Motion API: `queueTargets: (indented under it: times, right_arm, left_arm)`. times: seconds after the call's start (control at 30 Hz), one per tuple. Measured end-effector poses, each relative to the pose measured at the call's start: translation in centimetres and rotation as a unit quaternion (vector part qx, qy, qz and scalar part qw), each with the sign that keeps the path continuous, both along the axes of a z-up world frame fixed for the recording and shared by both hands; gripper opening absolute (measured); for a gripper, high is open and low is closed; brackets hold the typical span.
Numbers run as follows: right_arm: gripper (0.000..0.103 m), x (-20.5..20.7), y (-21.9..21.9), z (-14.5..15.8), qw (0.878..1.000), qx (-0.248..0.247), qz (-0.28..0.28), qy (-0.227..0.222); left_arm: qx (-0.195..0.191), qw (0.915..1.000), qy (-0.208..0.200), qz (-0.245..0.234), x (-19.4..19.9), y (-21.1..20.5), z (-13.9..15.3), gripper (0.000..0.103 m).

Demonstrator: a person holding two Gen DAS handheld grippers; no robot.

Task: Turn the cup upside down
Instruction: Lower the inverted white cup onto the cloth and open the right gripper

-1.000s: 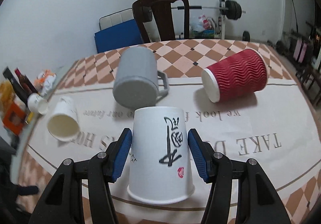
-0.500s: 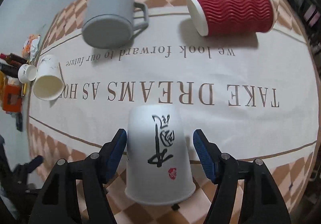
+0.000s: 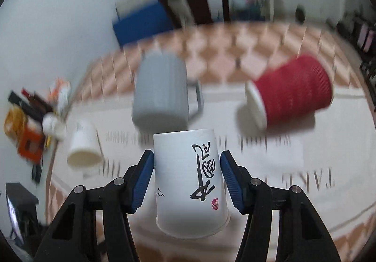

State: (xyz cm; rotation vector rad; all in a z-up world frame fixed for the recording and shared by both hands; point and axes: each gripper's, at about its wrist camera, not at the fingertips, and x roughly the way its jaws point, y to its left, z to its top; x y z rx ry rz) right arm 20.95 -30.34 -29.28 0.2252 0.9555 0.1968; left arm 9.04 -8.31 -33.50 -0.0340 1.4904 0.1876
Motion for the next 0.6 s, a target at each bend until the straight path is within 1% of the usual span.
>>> queueTargets:
  times: [0.03,0.1,0.2,0.3,0.37,0.6]
  right_arm:
    - [0.060,-0.6,0.0,0.1,0.999,-0.007,-0.013,-0.037]
    - [0.060,-1.5,0.8,-0.2,0.995,-0.031,-0.030,-0.090]
    - [0.060,-2.6,1.9,-1.3,0.989,-0.067,-0.038,-0.129]
    - [0.061,-4.2,3.1,-1.9,0.982,-0.098,-0.028,-0.162]
    - [0.061,-5.1,3.4,-1.9,0.980,-0.103,-0.023,-0.170]
    - [0.061,-6.9,2.9,-2.3,0.982,-0.090,-0.029,-0.164]
  left_arm:
    - [-0.001,1.0000,0.002,0.000,0.1,-0.1,-0.3,0.103]
    - [-0.002,1.0000,0.006,-0.002,0.3,-0.3,-0.9,0.103]
    - [0.004,0.9999,0.012,-0.005,0.4,-0.6,-1.8,0.103]
    - [0.005,0.9998,0.016,-0.007,0.6,-0.5,-2.4,0.103]
    - [0.007,0.9998,0.016,-0.010,0.7,-0.4,-2.6,0.103]
    - [0.006,0.9999,0.014,-0.008,0.5,-0.5,-2.4,0.103]
